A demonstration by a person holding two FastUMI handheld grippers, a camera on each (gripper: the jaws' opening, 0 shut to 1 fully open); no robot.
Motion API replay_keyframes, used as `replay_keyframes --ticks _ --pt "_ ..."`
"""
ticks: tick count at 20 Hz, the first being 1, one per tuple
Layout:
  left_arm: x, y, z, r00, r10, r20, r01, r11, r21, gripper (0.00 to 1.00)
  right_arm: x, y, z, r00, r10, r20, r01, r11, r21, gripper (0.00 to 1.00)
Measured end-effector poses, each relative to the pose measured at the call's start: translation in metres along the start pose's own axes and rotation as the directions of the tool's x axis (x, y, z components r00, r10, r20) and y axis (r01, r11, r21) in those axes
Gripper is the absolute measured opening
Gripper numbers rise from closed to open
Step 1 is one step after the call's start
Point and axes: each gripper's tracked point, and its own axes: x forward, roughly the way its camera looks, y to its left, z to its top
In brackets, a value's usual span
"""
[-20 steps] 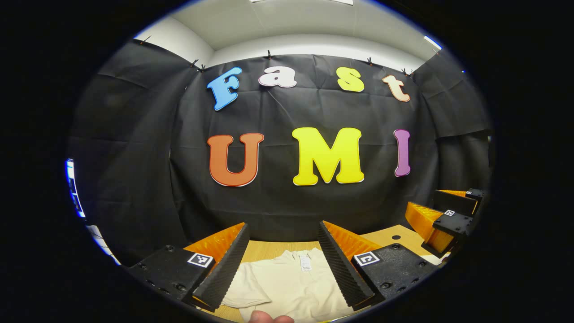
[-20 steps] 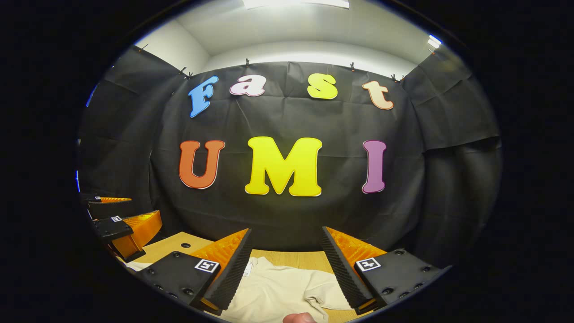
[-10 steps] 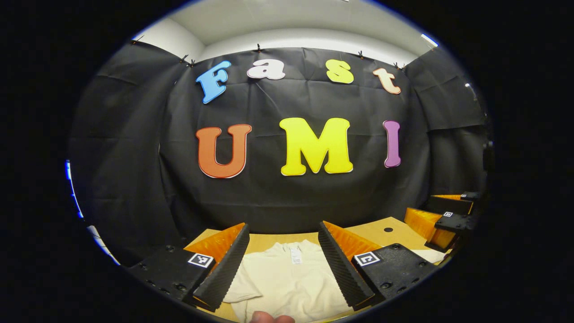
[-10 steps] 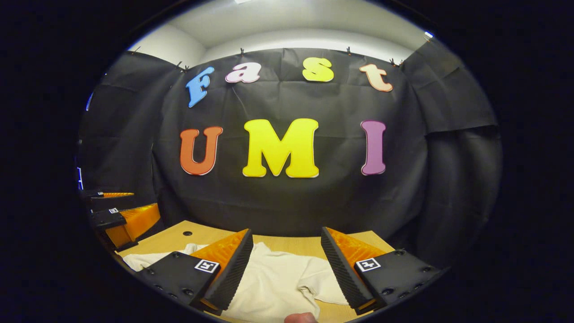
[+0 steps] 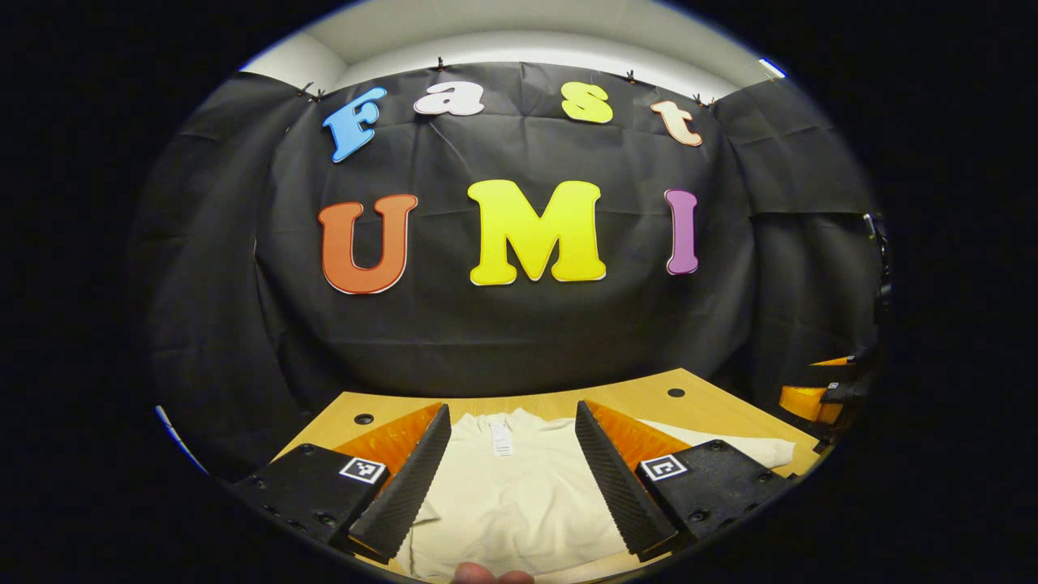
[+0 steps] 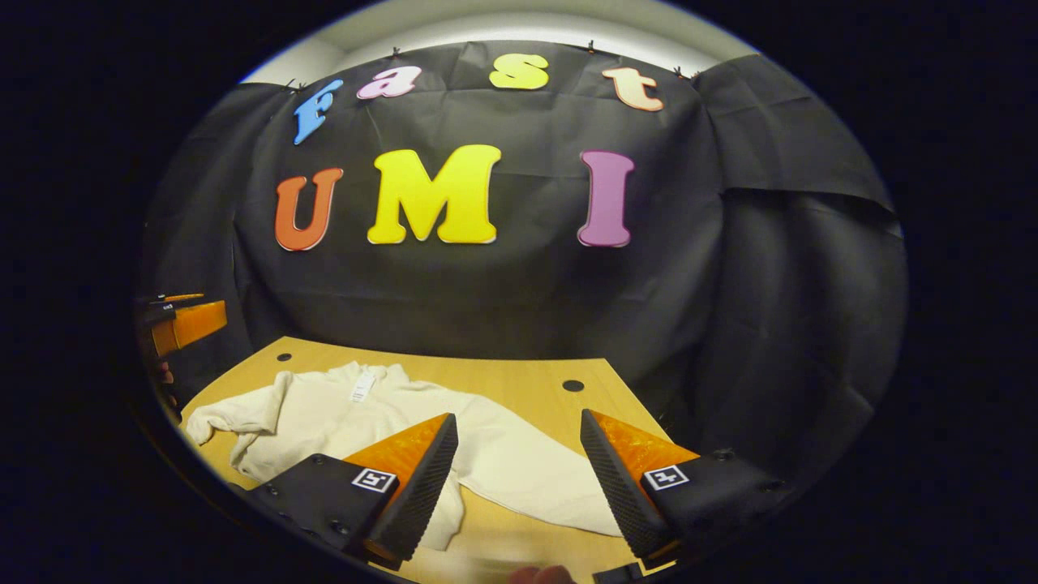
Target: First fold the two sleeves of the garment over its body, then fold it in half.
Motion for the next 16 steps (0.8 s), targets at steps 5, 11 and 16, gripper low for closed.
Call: replay_keyframes --ticks 5,11,16 --pt "0.009 -0.021 -0.005 0.999 -0.014 -0.036 0.014 1.0 -0.015 0.98 0.013 -0.068 -0.065 0.984 -0.016 -0.178 0.01 0.999 -0.037 0.94" --pt "0.012 -0.036 -0.011 0.997 -0.007 -0.074 0.009 1.0 0.022 0.98 0.046 -0.143 -0.161 0.899 -0.024 -0.437 -0.004 0.998 -0.062 0.94" --pt "0.013 -0.036 -0.02 0.994 0.016 -0.11 -0.011 0.999 0.041 0.98 0.066 -0.168 -0.215 0.825 -0.002 -0.565 -0.02 0.999 -0.032 0.95"
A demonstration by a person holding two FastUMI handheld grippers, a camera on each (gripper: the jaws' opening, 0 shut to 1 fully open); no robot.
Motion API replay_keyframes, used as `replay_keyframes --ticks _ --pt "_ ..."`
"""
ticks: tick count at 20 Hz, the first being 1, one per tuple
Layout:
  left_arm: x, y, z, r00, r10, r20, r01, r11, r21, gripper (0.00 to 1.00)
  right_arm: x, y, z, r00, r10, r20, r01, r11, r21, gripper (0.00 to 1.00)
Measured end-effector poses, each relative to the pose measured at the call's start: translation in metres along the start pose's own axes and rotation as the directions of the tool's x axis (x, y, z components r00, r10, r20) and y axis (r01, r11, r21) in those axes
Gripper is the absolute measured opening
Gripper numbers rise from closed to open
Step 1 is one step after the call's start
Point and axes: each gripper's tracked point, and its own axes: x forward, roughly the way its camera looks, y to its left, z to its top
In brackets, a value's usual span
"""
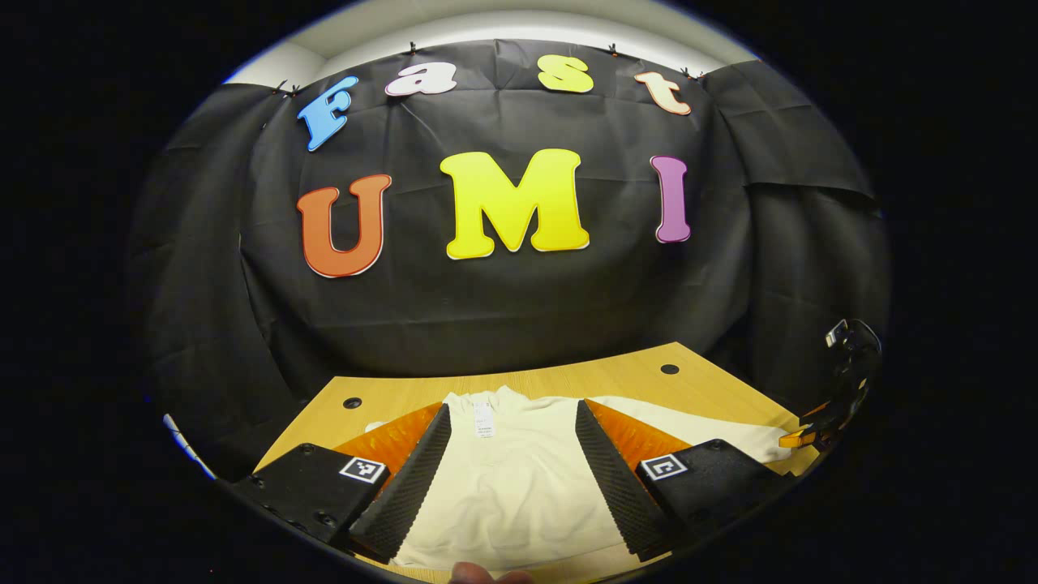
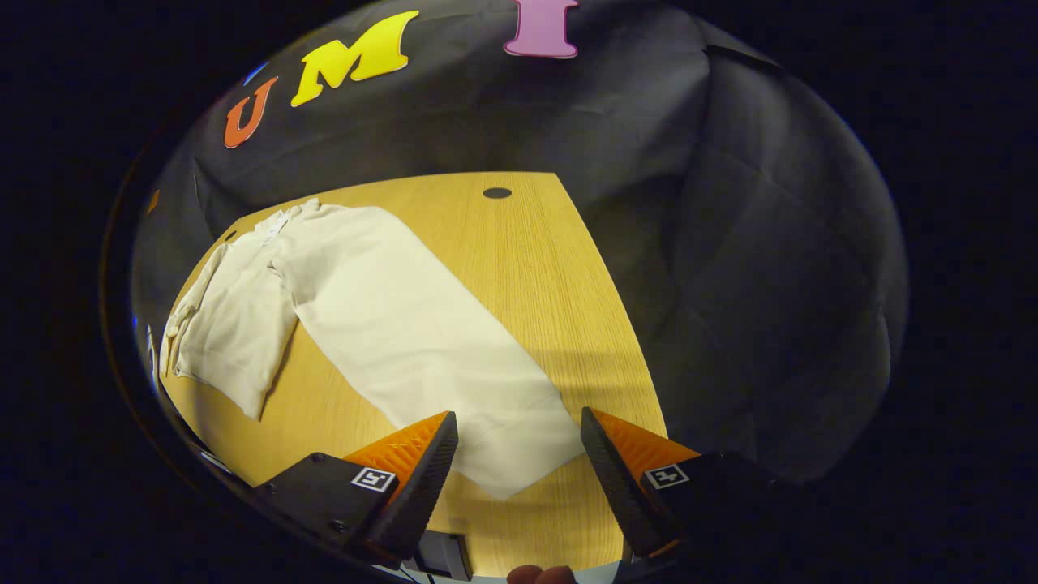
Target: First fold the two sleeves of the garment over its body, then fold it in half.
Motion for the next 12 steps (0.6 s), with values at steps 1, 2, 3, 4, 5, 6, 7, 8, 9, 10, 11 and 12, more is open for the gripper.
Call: replay_keyframes --ticks 1,2,3,4,5,6,7,8,9,10,11,12 --pt "-0.001 -0.001 -0.002 1.0 0.006 -0.006 -0.006 1.0 -0.001 0.98 0.006 -0.001 -0.004 1.0 0.0 -0.015 0.0 1.0 -0.014 0.95" --pt "-0.001 0.0 -0.003 1.0 0.012 -0.01 -0.012 1.0 0.001 0.98 0.008 -0.003 -0.008 1.0 0.003 -0.025 -0.004 1.0 -0.028 0.95" --pt "-0.002 0.001 -0.004 1.0 0.02 -0.015 -0.02 1.0 0.002 0.98 0.01 -0.003 -0.011 0.999 0.007 -0.035 -0.009 0.999 -0.042 0.94" --pt "-0.004 0.001 -0.005 1.0 0.023 -0.018 -0.023 1.0 0.001 0.98 0.012 -0.002 -0.015 0.999 0.009 -0.046 -0.011 0.999 -0.052 0.94" --pt "-0.002 0.0 -0.007 0.999 0.026 -0.021 -0.026 1.0 -0.001 0.98 0.013 -0.003 -0.017 0.998 0.008 -0.057 -0.011 0.998 -0.058 0.95" --pt "-0.002 -0.002 -0.007 0.999 0.026 -0.025 -0.026 1.0 -0.002 0.98 0.011 -0.001 -0.021 0.996 0.013 -0.084 -0.018 0.998 -0.057 0.95" --pt "-0.002 -0.002 -0.007 1.0 0.019 -0.021 -0.019 1.0 -0.008 0.98 0.011 -0.002 -0.022 0.995 0.024 -0.092 -0.029 0.998 -0.053 0.95" --pt "-0.002 -0.005 -0.007 1.0 0.013 -0.019 -0.014 1.0 -0.014 0.98 0.013 0.0 -0.023 0.994 0.043 -0.098 -0.047 0.998 -0.04 0.95" --pt "-0.001 -0.006 -0.008 1.0 0.009 -0.022 -0.009 1.0 -0.014 0.98 0.014 0.001 -0.022 0.994 0.055 -0.096 -0.057 0.998 -0.014 0.95" --pt "-0.001 -0.009 -0.008 1.0 0.004 -0.025 -0.005 1.0 -0.011 0.98 0.016 0.002 -0.024 0.994 0.061 -0.087 -0.062 0.998 -0.006 0.92" --pt "-0.001 -0.011 -0.009 1.0 0.001 -0.027 -0.001 1.0 -0.009 0.98 0.015 0.003 -0.024 0.995 0.065 -0.076 -0.067 0.998 -0.017 0.91" --pt "-0.001 -0.011 -0.01 1.0 -0.001 -0.03 0.0 1.0 -0.009 0.98 0.017 0.003 -0.023 0.995 0.072 -0.071 -0.073 0.997 -0.023 0.86"
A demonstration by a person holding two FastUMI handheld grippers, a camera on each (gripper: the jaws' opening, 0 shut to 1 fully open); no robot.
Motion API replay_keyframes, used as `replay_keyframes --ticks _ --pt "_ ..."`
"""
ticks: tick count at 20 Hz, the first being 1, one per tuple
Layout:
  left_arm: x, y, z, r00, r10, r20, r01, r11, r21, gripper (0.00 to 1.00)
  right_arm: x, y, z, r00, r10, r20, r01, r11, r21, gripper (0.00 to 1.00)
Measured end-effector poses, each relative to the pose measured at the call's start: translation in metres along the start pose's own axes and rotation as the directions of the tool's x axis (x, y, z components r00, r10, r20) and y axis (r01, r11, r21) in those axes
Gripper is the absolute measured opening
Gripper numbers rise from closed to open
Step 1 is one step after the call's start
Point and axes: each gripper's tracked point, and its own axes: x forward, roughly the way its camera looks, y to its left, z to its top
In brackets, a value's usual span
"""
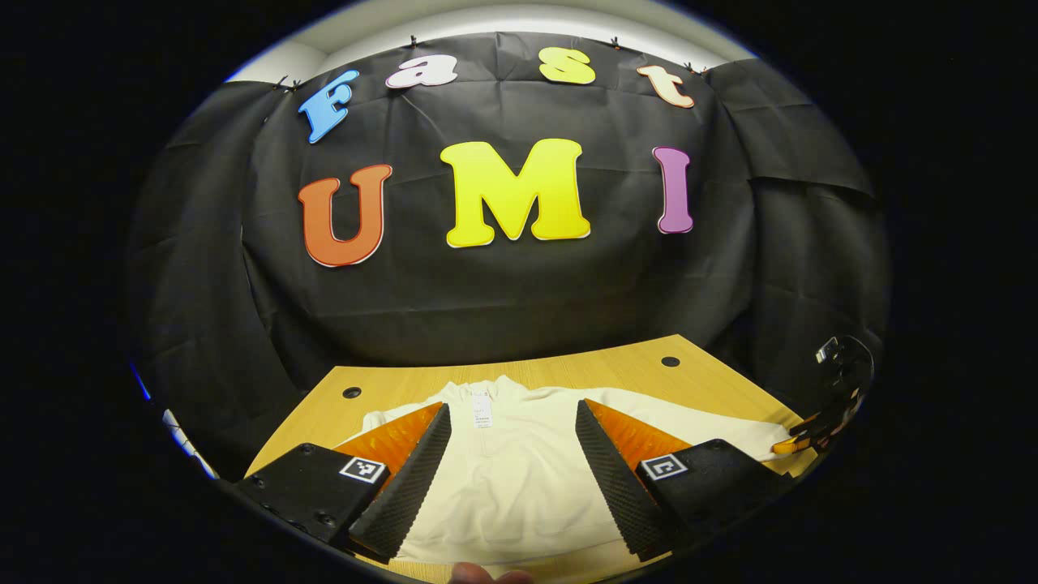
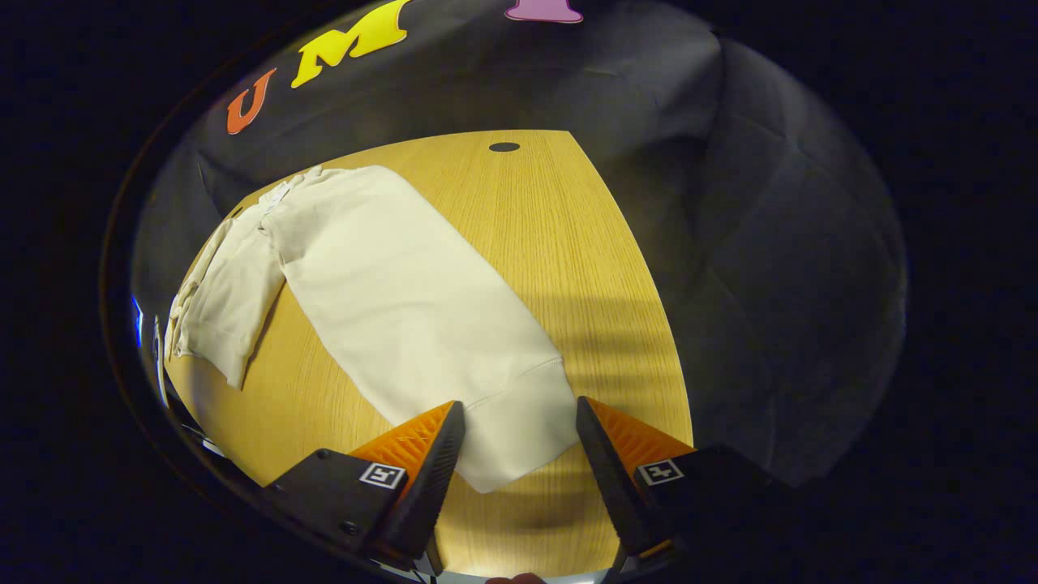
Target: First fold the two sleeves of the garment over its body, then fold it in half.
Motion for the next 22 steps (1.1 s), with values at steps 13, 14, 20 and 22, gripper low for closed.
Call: replay_keyframes --ticks 13,14,20,22 --pt "-0.008 0.026 -0.001 1.0 0.024 0.016 -0.024 1.0 0.001 0.98 -0.013 0.006 0.021 1.0 -0.01 -0.029 0.018 0.946 0.324 0.02" --pt "-0.009 0.029 -0.003 0.999 0.026 0.019 -0.026 1.0 0.007 0.98 -0.019 0.009 0.023 1.0 -0.006 -0.021 0.013 0.939 0.343 0.02" --pt "-0.014 0.053 -0.008 0.999 0.044 0.03 -0.043 0.999 -0.017 0.98 -0.067 0.037 0.072 0.996 0.032 0.078 -0.062 0.905 0.421 0.02" --pt "-0.018 0.065 -0.009 0.998 0.06 0.038 -0.059 0.998 -0.026 0.98 -0.085 0.049 0.096 0.991 0.047 0.122 -0.095 0.9 0.426 0.02"
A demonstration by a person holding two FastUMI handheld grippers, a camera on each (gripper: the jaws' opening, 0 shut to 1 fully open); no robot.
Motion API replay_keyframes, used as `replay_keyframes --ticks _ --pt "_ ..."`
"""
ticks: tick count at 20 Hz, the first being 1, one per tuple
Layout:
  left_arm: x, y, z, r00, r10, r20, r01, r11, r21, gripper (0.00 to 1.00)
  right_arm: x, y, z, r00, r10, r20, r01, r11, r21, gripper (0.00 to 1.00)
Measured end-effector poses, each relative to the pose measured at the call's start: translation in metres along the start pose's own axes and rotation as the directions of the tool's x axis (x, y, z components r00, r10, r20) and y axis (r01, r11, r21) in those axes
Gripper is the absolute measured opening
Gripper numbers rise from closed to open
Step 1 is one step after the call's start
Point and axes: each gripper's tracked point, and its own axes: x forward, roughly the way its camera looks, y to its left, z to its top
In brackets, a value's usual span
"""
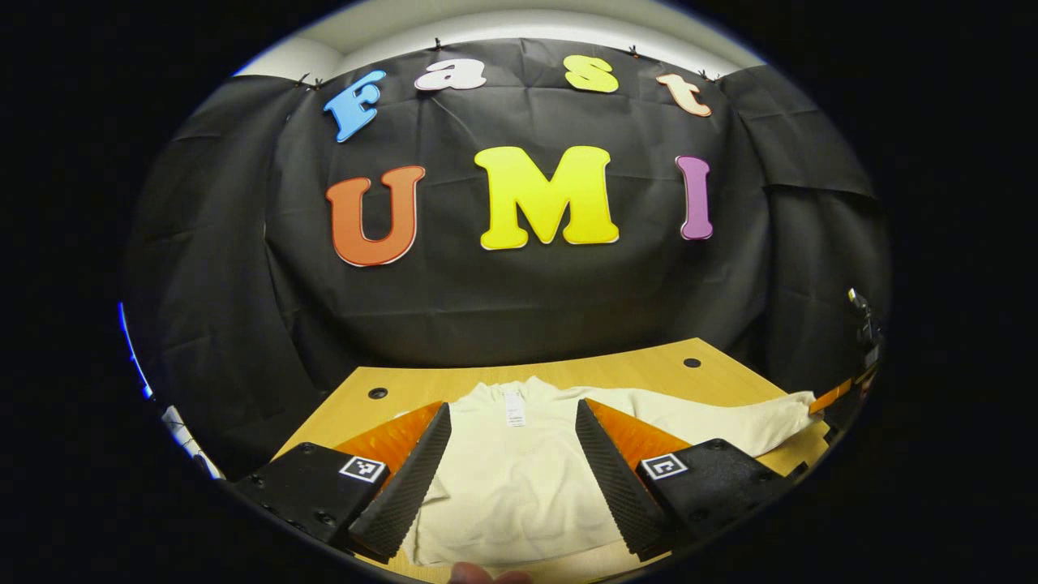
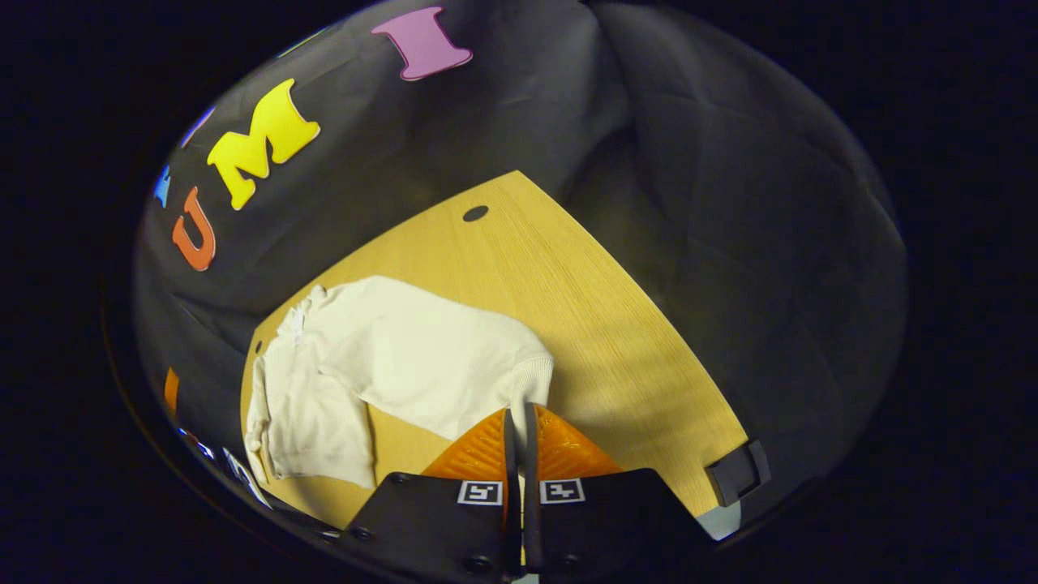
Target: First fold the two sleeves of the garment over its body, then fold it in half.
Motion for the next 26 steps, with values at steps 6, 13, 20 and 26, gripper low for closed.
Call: replay_keyframes --ticks 6,13,20,26 --pt "-0.009 0.04 -0.009 0.998 0.056 0.008 -0.056 0.998 -0.031 0.98 -0.032 0.101 0.063 0.988 0.103 0.114 -0.09 0.989 -0.116 0.02" --pt "-0.024 0.1 -0.019 0.99 0.143 -0.002 -0.142 0.984 -0.106 0.98 -0.027 0.237 0.102 0.965 0.234 0.117 -0.201 0.949 -0.244 0.02" --pt "-0.054 0.175 -0.035 0.962 0.271 -0.021 -0.271 0.951 -0.145 0.98 -0.002 0.379 0.095 0.935 0.347 0.069 -0.292 0.869 -0.4 0.02" --pt "-0.085 0.237 -0.055 0.923 0.381 -0.058 -0.385 0.908 -0.165 0.98 0.044 0.493 0.046 0.916 0.4 -0.026 -0.36 0.793 -0.492 0.02"
